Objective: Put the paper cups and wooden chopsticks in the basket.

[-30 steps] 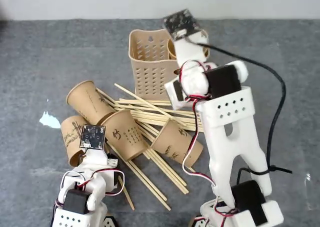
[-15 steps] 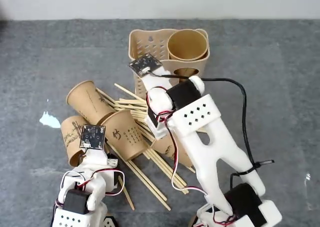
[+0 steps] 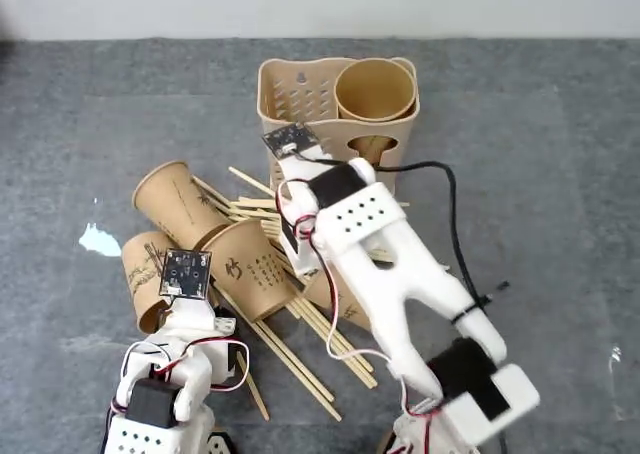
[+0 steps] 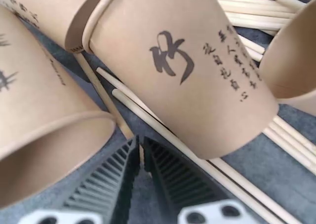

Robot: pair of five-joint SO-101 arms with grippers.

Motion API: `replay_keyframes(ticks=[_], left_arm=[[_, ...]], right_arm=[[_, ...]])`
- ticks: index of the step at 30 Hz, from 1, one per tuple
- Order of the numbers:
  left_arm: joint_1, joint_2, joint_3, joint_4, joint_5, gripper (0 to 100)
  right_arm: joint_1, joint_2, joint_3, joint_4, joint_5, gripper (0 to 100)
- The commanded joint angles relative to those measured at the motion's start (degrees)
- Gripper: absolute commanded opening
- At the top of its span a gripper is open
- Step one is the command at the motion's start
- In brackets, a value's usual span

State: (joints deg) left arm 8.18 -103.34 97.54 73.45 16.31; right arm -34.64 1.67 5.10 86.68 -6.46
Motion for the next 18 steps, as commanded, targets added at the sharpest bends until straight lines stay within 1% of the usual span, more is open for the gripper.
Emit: replay_keyframes(ticks=[1,5,6,7,10,12,15,18], left_arm=[[-0.3,-1.0,-1.1,-1.2,0.0,1],[-0.3,-1.0,-1.1,-1.2,0.0,1],[-0.3,-1.0,-1.1,-1.2,0.0,1],[-0.3,-1.0,-1.1,-1.2,0.0,1],[-0.3,-1.0,-1.1,-1.2,0.0,1],[-0.3,-1.0,-1.1,-1.2,0.0,1],[-0.3,-1.0,-1.1,-1.2,0.0,1],[-0.3,-1.0,-1.1,-1.2,0.0,1]], right_arm=[[0.3,1.8,-4.8,1.3,-0.8,28.5],[1.2,3.7,-6.6,5.2,-0.8,28.1],[1.6,3.7,-6.7,6.1,-0.7,26.6],[2.0,3.7,-6.7,6.8,-0.6,23.6],[3.8,3.7,-7.9,9.2,-0.4,10.8],[5.4,3.7,-9.8,11.4,-0.4,5.3],[7.7,3.7,-13.8,15.2,-0.1,3.9],[9.1,3.5,-15.4,16.0,3.0,3.9]])
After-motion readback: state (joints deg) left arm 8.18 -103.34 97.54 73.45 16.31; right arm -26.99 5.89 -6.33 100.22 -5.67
